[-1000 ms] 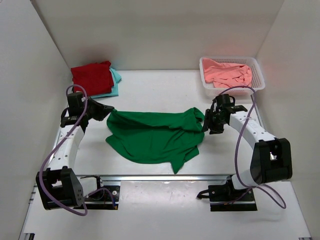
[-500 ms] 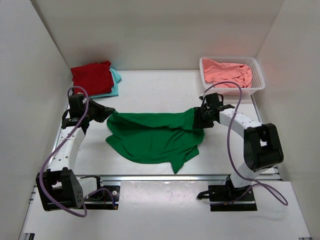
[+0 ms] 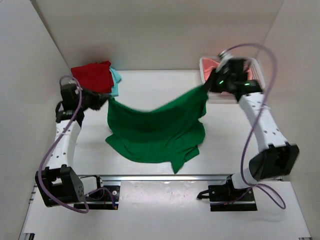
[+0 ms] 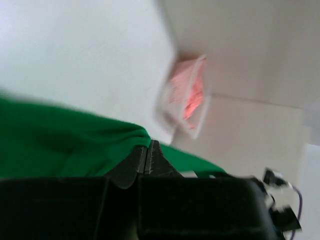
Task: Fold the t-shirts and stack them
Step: Flatten out the tshirt, then grap the side of the flattened tshirt closest away from the robot with both arms, then fold the flattened tshirt in 1/3 of the way
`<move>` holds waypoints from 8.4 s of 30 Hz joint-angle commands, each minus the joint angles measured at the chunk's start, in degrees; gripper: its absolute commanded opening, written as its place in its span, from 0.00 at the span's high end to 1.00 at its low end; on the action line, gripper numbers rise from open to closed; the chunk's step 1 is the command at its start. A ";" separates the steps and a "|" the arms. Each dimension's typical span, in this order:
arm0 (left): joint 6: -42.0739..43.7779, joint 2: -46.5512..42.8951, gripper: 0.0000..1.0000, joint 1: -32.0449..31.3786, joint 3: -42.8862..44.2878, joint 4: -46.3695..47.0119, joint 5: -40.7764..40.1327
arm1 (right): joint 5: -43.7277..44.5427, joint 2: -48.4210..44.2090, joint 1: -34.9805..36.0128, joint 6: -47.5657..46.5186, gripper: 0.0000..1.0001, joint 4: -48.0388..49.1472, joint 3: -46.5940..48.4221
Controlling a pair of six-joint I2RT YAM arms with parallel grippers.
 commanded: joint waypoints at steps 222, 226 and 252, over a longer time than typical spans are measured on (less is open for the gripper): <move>18.48 -25.71 1.00 -22.52 -21.04 -38.60 -21.92 | 6.38 -26.08 -1.85 0.66 0.99 -27.61 -27.60; 17.17 -25.19 1.00 -19.71 -20.69 -35.88 -21.12 | 7.26 -21.43 -1.95 -1.10 1.00 -26.12 -22.50; 15.76 -7.87 1.00 -8.28 -9.71 -25.23 -24.90 | 3.39 -0.76 -6.34 -0.32 1.00 -18.12 -10.55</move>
